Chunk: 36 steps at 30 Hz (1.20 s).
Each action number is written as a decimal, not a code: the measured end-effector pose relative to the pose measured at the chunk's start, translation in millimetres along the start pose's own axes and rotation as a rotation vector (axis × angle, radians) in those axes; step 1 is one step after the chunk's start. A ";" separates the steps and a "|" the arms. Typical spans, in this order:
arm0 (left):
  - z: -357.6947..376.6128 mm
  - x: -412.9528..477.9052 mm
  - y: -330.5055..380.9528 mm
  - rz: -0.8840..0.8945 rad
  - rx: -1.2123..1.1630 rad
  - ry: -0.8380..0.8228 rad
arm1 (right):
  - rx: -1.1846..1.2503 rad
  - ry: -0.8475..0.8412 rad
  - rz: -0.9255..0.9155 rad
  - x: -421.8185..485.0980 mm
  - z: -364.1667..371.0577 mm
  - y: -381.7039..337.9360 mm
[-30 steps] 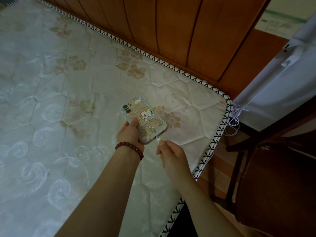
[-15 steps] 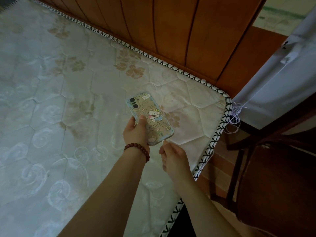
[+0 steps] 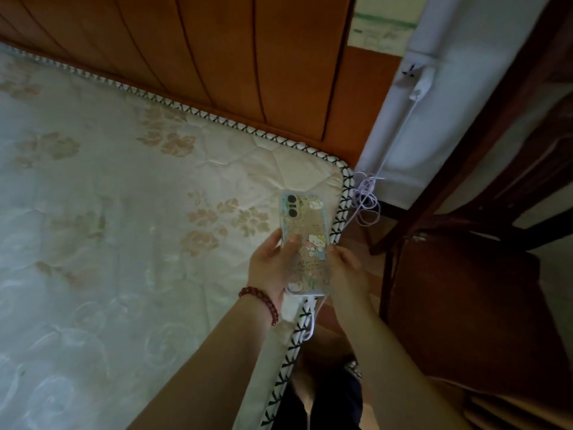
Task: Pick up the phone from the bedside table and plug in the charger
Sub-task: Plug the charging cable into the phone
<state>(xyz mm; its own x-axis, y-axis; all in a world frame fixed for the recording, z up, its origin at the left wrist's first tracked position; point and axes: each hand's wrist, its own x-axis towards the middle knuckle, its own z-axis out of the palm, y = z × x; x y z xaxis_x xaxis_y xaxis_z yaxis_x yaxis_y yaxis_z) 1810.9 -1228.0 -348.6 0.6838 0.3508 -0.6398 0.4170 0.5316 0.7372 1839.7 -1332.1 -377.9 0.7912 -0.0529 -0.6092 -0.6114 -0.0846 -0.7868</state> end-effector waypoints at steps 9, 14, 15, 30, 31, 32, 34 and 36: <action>116.6 18.1 -79.8 -0.034 0.411 -0.137 | -0.024 0.176 0.041 43.8 -129.1 32.6; 179.9 30.4 -136.1 -0.105 0.515 -0.134 | -0.086 0.251 0.046 82.3 -200.1 58.3; 192.2 33.1 -149.6 -0.121 0.534 -0.131 | -0.100 0.267 0.064 91.5 -213.2 64.9; 262.8 110.7 -295.1 -0.418 0.679 0.007 | -0.234 0.246 0.251 200.1 -305.2 156.9; 262.9 113.8 -298.7 -0.421 0.686 0.007 | -0.243 0.243 0.252 203.1 -305.5 158.7; 263.5 117.1 -302.1 -0.420 0.692 0.007 | -0.244 0.243 0.252 206.1 -305.7 160.9; 264.3 120.7 -306.5 -0.412 0.698 0.011 | -0.238 0.251 0.261 208.9 -305.3 163.8; 266.8 123.1 -309.4 -0.385 0.701 -0.012 | -0.252 0.255 0.270 211.4 -304.8 166.2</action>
<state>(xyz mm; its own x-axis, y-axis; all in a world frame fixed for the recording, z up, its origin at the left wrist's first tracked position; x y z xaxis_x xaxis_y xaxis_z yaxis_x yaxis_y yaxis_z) 1925.8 -1554.9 -597.4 0.4196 0.2310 -0.8778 0.9018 0.0039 0.4321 1908.4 -1660.6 -607.2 0.6000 -0.3470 -0.7209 -0.8000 -0.2725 -0.5346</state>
